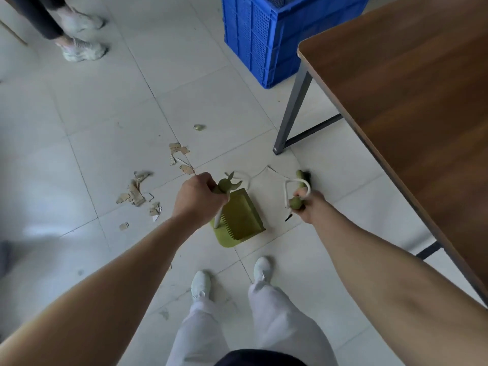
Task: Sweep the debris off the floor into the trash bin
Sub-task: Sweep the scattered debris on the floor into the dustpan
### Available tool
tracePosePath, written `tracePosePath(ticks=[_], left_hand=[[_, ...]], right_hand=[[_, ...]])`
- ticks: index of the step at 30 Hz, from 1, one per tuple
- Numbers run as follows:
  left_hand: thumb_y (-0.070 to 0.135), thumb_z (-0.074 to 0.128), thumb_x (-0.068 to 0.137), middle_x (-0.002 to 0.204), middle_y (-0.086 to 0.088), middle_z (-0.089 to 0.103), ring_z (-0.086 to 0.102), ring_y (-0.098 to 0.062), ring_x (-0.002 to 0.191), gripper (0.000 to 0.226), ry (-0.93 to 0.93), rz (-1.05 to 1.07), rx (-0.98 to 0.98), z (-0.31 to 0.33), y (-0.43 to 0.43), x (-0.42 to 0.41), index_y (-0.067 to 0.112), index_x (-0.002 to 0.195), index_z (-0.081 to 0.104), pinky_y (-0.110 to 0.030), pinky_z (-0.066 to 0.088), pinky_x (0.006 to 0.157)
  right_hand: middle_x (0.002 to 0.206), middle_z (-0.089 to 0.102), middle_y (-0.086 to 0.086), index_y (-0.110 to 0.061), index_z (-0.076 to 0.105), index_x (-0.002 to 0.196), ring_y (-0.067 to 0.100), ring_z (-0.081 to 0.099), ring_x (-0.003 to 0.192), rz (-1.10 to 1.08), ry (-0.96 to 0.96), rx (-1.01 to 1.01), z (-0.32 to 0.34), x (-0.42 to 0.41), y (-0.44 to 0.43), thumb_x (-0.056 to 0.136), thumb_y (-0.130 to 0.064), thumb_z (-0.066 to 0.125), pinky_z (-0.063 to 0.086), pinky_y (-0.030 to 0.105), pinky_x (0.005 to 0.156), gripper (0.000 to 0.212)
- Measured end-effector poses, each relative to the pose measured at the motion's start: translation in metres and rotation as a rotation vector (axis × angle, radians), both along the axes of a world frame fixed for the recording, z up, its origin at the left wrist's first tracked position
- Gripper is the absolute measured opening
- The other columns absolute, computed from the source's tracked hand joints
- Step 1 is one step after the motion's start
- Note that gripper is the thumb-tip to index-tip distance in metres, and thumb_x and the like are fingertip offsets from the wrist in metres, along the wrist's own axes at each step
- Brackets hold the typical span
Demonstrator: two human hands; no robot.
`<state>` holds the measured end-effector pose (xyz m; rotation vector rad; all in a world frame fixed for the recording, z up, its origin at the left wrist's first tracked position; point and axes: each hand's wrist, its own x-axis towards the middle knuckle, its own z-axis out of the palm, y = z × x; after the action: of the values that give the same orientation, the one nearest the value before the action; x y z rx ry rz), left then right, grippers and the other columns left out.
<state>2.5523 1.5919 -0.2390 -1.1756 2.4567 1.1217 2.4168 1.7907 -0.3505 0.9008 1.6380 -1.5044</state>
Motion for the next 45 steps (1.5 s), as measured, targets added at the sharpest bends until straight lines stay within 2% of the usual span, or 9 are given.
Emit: tracePosePath(ticks=[2,5,17,20,25,28,32,39,45], left_hand=[[0.026,0.069,0.079,0.066,0.001,0.056,0.048,-0.015,0.056,0.021,-0.006,0.059,-0.006,-0.001,0.002,0.003,0.017,0.069,0.052,-0.023,0.032,0.047],[0.026,0.069,0.080,0.066,0.000,0.056,0.047,-0.014,0.055,0.024,-0.008,0.149,-0.012,-0.001,0.001,0.013,0.018,0.068,0.051,-0.023,0.032,0.047],[0.022,0.071,0.077,0.070,-0.005,0.060,0.052,-0.019,0.061,0.018,0.005,0.364,-0.051,0.008,-0.016,0.079,0.009,0.077,0.059,-0.025,0.038,0.050],[0.020,0.070,0.076,0.067,-0.005,0.059,0.050,-0.018,0.056,0.017,0.016,0.391,-0.041,0.008,-0.021,0.098,0.010,0.074,0.058,-0.024,0.035,0.047],[0.019,0.071,0.076,0.068,-0.004,0.059,0.051,-0.020,0.059,0.018,0.021,0.435,-0.028,0.009,-0.024,0.147,0.010,0.071,0.056,-0.025,0.036,0.049],[0.022,0.071,0.077,0.068,-0.004,0.060,0.052,-0.022,0.060,0.019,0.021,0.488,-0.020,0.011,-0.028,0.182,0.009,0.073,0.058,-0.027,0.039,0.053],[0.018,0.070,0.077,0.066,-0.006,0.058,0.048,-0.020,0.055,0.018,0.016,0.548,-0.014,0.013,-0.034,0.226,0.004,0.078,0.059,-0.025,0.035,0.047],[0.016,0.070,0.074,0.066,-0.006,0.057,0.048,-0.021,0.057,0.018,-0.007,0.616,-0.016,0.012,-0.046,0.295,0.001,0.079,0.061,-0.026,0.035,0.048],[0.016,0.071,0.074,0.063,-0.004,0.054,0.046,-0.018,0.055,0.016,0.005,0.658,-0.015,0.020,-0.059,0.346,0.005,0.074,0.059,-0.024,0.034,0.047]], right_hand=[[0.063,0.037,0.006,-0.009,0.061,0.110,0.013,0.041,0.027,0.148,-0.029,-0.020,0.007,0.000,-0.029,0.091,0.008,0.036,0.039,0.014,0.030,0.036],[0.065,0.044,0.010,-0.008,0.048,0.074,0.018,0.049,0.044,0.319,-0.087,-0.012,0.010,0.011,-0.068,0.091,0.004,0.041,0.042,0.016,0.031,0.022],[0.075,0.051,0.014,-0.007,0.053,0.084,0.016,0.052,0.039,0.520,-0.114,-0.066,0.024,0.037,-0.079,0.088,-0.006,0.048,0.044,0.018,0.035,0.007],[0.066,0.042,0.008,-0.010,0.046,0.074,0.015,0.041,0.051,0.621,-0.055,-0.043,0.033,0.039,-0.081,0.096,-0.005,0.035,0.032,0.015,0.035,0.025],[0.055,0.031,0.002,-0.018,0.036,0.066,0.011,0.033,0.038,0.493,-0.034,-0.017,0.029,0.072,-0.089,0.099,-0.007,0.028,0.031,0.019,0.047,0.035],[0.058,0.028,0.002,-0.022,0.043,0.072,0.010,0.031,0.029,0.518,-0.090,-0.045,0.028,0.119,-0.105,0.096,0.000,0.025,0.033,0.015,0.038,0.037],[0.057,0.042,0.006,-0.014,0.045,0.076,0.012,0.038,0.036,0.544,-0.162,-0.132,0.036,0.181,-0.137,0.092,0.007,0.032,0.037,0.009,0.032,0.029],[0.065,0.035,0.005,-0.010,0.042,0.077,0.008,0.042,0.028,0.512,-0.238,-0.292,0.046,0.226,-0.156,0.097,-0.005,0.030,0.038,0.015,0.030,0.024],[0.073,0.045,0.010,-0.008,0.043,0.075,0.019,0.050,0.043,0.430,-0.117,-0.193,0.054,0.271,-0.170,0.096,-0.003,0.029,0.042,0.016,0.034,0.026]])
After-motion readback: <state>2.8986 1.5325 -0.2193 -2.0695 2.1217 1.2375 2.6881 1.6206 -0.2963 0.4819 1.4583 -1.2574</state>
